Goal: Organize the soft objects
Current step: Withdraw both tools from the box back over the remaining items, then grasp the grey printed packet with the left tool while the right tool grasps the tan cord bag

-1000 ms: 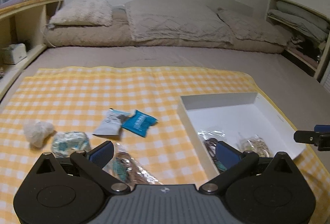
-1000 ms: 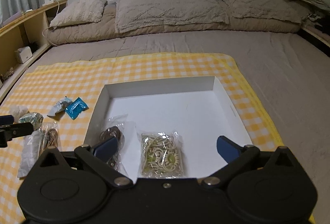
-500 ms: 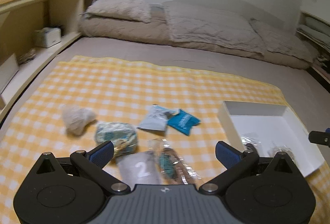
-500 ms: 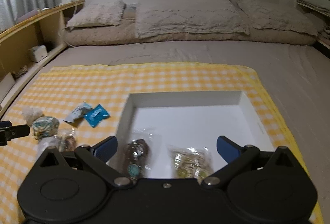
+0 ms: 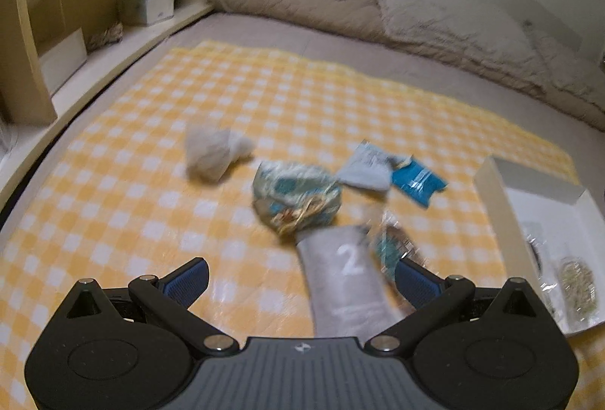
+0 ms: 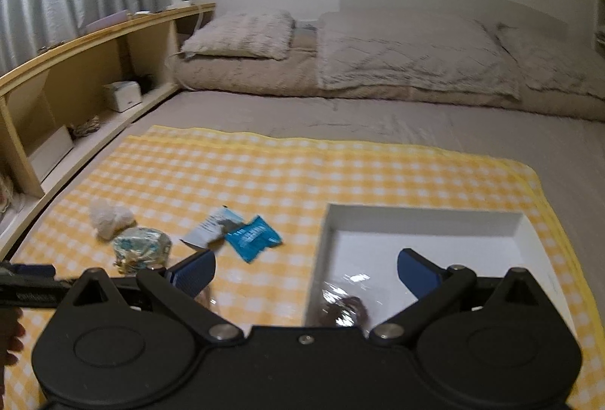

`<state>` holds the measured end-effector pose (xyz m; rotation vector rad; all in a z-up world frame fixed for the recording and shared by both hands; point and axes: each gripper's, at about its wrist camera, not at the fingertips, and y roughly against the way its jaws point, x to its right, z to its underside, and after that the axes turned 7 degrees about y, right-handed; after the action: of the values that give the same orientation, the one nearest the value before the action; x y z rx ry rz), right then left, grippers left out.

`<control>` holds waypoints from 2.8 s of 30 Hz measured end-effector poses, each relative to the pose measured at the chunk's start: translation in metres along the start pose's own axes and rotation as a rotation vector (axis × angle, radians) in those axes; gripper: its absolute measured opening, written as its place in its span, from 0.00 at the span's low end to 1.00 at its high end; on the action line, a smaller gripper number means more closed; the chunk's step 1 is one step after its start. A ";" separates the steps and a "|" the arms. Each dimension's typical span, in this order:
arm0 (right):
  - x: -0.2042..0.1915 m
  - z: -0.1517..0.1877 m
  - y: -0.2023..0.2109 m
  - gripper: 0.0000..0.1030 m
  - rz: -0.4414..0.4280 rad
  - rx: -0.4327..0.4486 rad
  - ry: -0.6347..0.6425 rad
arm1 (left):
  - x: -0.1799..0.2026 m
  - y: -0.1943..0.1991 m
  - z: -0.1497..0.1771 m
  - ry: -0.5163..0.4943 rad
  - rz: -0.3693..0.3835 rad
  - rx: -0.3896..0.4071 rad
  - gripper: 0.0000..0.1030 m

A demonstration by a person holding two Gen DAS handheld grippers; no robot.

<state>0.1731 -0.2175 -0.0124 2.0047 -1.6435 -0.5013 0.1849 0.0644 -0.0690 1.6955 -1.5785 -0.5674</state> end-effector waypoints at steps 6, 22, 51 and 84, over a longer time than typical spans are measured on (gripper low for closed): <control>-0.026 -0.008 -0.016 1.00 -0.057 -0.002 0.050 | -0.002 -0.024 0.014 -0.002 -0.023 -0.082 1.00; -0.056 -0.016 -0.068 1.00 -0.139 -0.095 0.055 | 0.040 -0.075 0.030 -0.221 -0.038 -0.102 1.00; -0.107 0.030 -0.159 0.79 -0.253 -0.426 0.212 | 0.014 -0.068 0.029 -0.338 -0.008 -0.119 0.93; -0.091 0.017 -0.114 0.34 -0.253 -0.362 0.218 | 0.017 -0.018 0.004 -0.194 0.063 0.007 0.56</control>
<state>0.2350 -0.1140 -0.0956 1.9209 -1.0878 -0.5988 0.1956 0.0461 -0.0825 1.6296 -1.7649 -0.7128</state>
